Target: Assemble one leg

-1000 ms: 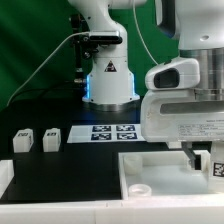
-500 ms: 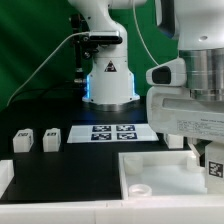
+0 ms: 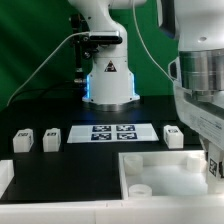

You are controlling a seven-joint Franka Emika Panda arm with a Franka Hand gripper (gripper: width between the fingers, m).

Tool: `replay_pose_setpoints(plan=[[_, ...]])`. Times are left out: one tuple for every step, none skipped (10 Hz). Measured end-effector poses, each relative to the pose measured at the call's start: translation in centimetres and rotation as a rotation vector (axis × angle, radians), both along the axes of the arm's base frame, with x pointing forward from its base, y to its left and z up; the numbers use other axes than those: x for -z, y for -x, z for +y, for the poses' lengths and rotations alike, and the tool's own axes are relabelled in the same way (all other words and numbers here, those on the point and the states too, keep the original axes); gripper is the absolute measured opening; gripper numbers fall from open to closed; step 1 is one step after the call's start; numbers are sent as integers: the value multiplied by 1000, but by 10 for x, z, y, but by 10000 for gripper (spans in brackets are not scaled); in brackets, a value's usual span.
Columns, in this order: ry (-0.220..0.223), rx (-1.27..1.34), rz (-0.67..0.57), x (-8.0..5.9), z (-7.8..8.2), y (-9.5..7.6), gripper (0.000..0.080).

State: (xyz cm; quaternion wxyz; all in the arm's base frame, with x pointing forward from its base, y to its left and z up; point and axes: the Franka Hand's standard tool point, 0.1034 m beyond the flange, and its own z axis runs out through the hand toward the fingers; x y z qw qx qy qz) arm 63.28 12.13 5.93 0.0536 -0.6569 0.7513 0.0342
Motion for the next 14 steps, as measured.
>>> replay_pose_setpoints(plan=[[-14, 171, 8, 0, -1, -1, 290], [-33, 315, 17, 1, -2, 0, 290], [-56, 359, 13, 1, -1, 1, 290], [-57, 338, 11, 1, -1, 1, 290], [-55, 310, 7, 2, 0, 2, 290], [-54, 297, 6, 2, 0, 2, 487], [-50, 231, -3, 2, 0, 2, 596], [-50, 176, -5, 2, 3, 4, 633], [-42, 63, -15, 1, 4, 4, 633], [-15, -200, -38, -2, 4, 4, 647], [2, -377, -57, -3, 5, 3, 647], [13, -523, -74, -3, 3, 3, 649], [17, -626, -87, -3, 2, 3, 649], [26, -743, -100, -3, 1, 3, 649]])
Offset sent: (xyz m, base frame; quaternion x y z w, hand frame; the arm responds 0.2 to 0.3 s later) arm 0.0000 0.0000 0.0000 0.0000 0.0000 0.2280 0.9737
